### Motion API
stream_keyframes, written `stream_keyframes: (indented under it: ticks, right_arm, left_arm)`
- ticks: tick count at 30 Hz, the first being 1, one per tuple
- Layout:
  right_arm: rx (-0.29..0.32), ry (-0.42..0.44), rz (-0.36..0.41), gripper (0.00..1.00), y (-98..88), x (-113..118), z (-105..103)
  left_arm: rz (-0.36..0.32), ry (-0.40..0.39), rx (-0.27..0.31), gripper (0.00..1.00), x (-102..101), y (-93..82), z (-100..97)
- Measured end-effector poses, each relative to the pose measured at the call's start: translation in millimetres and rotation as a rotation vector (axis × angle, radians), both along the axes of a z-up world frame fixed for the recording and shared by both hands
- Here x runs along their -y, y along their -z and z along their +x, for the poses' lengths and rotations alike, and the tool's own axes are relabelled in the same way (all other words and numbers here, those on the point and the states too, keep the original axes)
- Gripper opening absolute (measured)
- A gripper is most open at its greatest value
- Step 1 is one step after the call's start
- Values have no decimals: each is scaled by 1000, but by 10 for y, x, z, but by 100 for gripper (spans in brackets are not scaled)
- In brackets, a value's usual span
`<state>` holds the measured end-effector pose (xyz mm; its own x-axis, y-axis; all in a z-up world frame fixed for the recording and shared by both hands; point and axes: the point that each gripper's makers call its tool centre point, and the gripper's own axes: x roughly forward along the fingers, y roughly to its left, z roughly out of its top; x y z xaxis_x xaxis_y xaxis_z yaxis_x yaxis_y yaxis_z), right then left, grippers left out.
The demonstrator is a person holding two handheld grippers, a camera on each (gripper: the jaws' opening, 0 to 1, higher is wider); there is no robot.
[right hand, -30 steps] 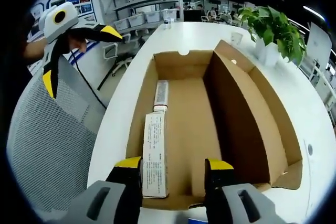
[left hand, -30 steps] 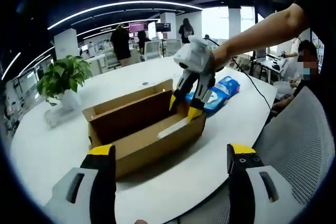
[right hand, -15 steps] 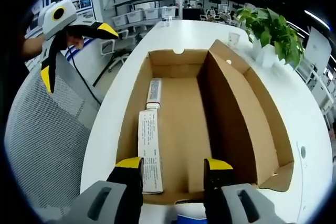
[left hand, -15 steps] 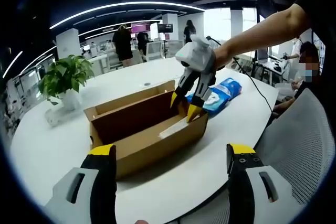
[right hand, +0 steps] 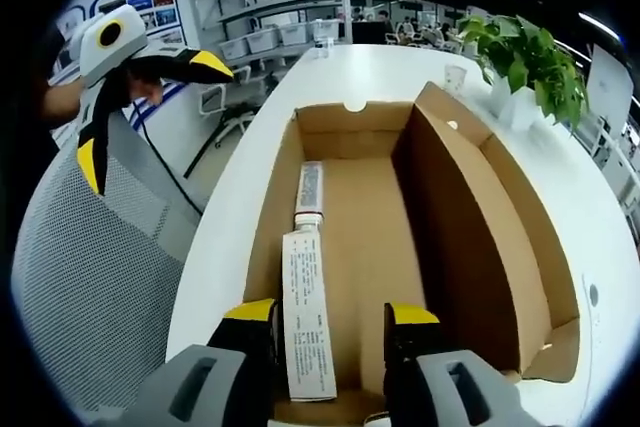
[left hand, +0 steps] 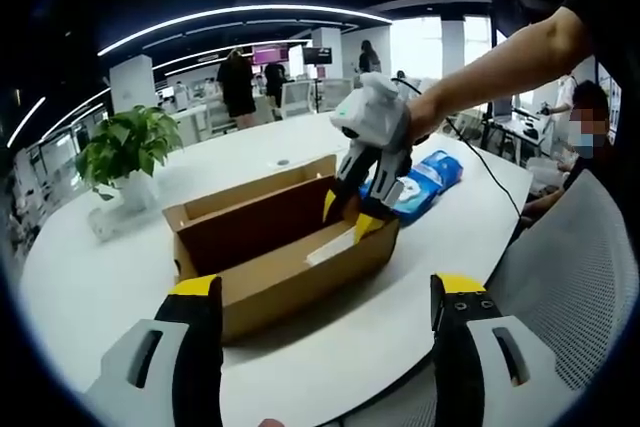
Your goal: Operate the shoe box by opening the lid, removing the specified soft item, and placing it in the target area until the item is outside and the box remains undamaged.
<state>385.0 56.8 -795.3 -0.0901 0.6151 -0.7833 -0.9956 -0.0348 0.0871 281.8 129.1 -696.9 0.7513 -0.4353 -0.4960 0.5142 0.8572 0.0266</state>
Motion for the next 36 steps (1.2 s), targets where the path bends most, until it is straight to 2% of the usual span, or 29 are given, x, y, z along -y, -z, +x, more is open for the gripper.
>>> stream_keyframes:
  ticks: [11, 24, 36]
  right_arm:
    - [-27, -35, -20, 16, 69, 2, -132]
    - [5, -21, -15, 14, 34, 1, -105]
    - [78, -14, 34, 14, -221, 25, -21]
  left_arm:
    - [6, 3, 4, 89, -2, -1, 3]
    - [23, 12, 13, 88, 4, 2, -2]
    - [13, 4, 22, 88, 13, -15, 0]
